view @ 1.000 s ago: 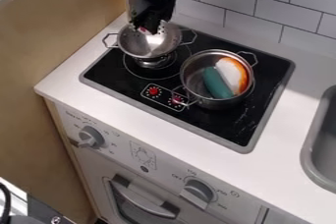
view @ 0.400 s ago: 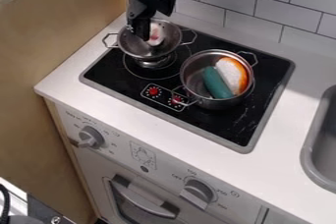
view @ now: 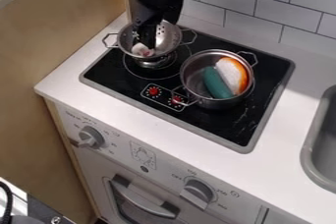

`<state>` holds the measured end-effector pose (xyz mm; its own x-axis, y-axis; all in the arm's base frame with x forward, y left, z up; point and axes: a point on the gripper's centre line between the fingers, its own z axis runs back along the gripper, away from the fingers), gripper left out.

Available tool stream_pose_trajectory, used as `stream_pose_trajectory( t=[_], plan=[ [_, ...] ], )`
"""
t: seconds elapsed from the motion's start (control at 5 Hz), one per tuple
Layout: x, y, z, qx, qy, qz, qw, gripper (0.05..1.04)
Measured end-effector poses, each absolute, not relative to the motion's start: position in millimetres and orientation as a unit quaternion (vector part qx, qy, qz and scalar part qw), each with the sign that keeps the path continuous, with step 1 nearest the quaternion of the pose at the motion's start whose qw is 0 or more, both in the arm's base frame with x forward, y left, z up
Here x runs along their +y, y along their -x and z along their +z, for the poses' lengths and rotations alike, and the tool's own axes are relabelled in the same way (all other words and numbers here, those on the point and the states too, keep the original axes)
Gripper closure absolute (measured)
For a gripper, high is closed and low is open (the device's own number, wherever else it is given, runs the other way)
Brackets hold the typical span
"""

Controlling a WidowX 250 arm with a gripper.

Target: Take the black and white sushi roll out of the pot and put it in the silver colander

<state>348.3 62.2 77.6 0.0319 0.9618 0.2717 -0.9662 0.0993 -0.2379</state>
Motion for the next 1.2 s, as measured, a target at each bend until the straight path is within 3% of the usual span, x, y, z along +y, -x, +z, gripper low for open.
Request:
stream_pose_trajectory(
  t=[0.4,0.6,1.2],
  plan=[
    [37,-338,82,-0.134,-0.012,0.582,0.802,0.084],
    [27,-338,85,-0.103,0.005,0.505,0.857,0.083],
    [16,-317,93,-0.065,-0.008,0.322,0.945,0.084]
  ],
)
